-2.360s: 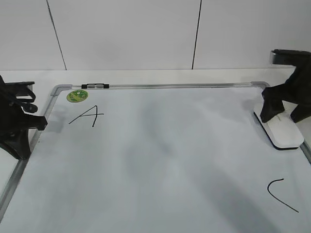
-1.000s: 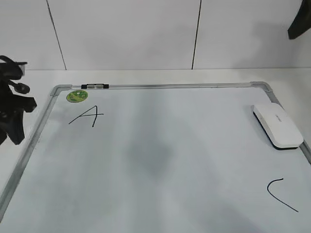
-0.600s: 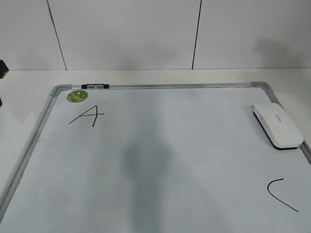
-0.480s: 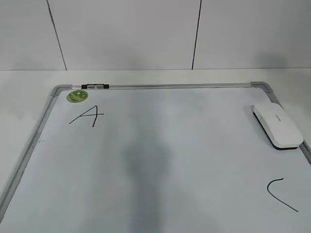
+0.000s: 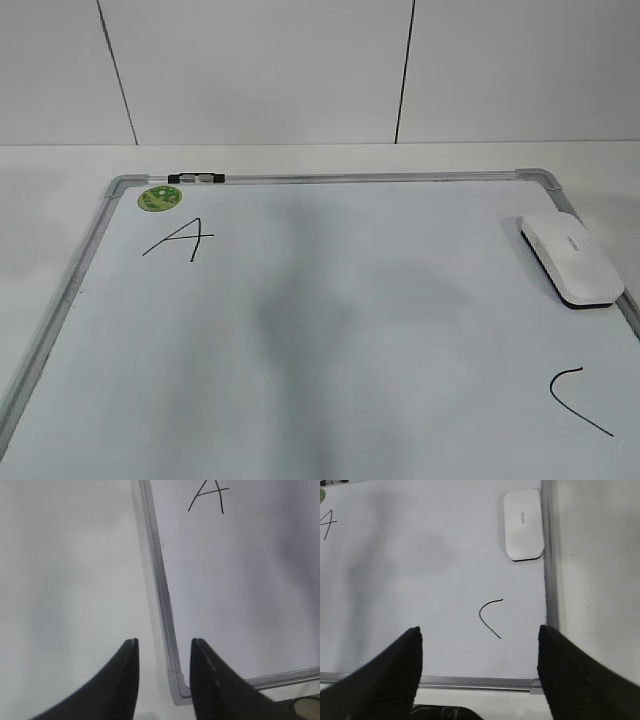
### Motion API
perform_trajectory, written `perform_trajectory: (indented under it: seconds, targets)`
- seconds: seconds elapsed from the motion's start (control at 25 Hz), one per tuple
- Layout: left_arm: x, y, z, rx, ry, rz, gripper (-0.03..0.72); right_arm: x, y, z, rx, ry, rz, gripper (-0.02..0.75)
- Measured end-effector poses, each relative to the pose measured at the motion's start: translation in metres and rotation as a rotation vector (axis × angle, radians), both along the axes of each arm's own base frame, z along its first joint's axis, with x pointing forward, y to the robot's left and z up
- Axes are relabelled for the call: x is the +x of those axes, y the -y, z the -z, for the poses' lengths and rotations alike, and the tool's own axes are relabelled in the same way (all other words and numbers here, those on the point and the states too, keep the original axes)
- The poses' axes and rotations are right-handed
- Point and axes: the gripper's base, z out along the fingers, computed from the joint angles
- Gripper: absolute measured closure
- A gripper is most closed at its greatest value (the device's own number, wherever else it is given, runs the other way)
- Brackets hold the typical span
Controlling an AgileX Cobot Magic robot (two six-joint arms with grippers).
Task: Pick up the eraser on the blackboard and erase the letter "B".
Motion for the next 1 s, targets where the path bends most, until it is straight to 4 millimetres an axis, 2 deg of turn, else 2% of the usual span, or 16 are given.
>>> perform_trajectory:
  seconds: [0.16, 0.28, 0.52, 0.64, 0.76, 0.92, 1.0]
  targets:
    - [-0.050, -0.006, -0.001, -0.011, 0.118, 0.000, 0.433, -0.039, 0.006, 0.003, -0.078, 0.108, 0.036, 0.186]
    - [-0.082, -0.009, 0.009, -0.019, 0.183, 0.000, 0.433, -0.062, 0.006, 0.007, -0.090, 0.175, 0.044, 0.186]
    - [-0.137, -0.016, 0.038, -0.034, 0.319, 0.001, 0.433, -0.087, 0.005, 0.036, -0.097, 0.216, 0.045, 0.186]
    - [-0.153, -0.017, 0.054, -0.039, 0.367, 0.001, 0.434, -0.098, 0.005, 0.058, -0.103, 0.225, 0.040, 0.186]
    - [-0.160, -0.019, 0.073, -0.031, 0.381, -0.004, 0.434, -0.106, 0.005, 0.075, -0.116, 0.243, 0.030, 0.186]
    - [-0.161, -0.020, 0.097, -0.023, 0.355, -0.005, 0.437, -0.116, 0.006, 0.093, -0.184, 0.284, -0.004, 0.186]
    - [-0.159, -0.020, 0.100, -0.011, 0.347, -0.001, 0.446, -0.117, 0.007, 0.099, -0.207, 0.291, -0.006, 0.186]
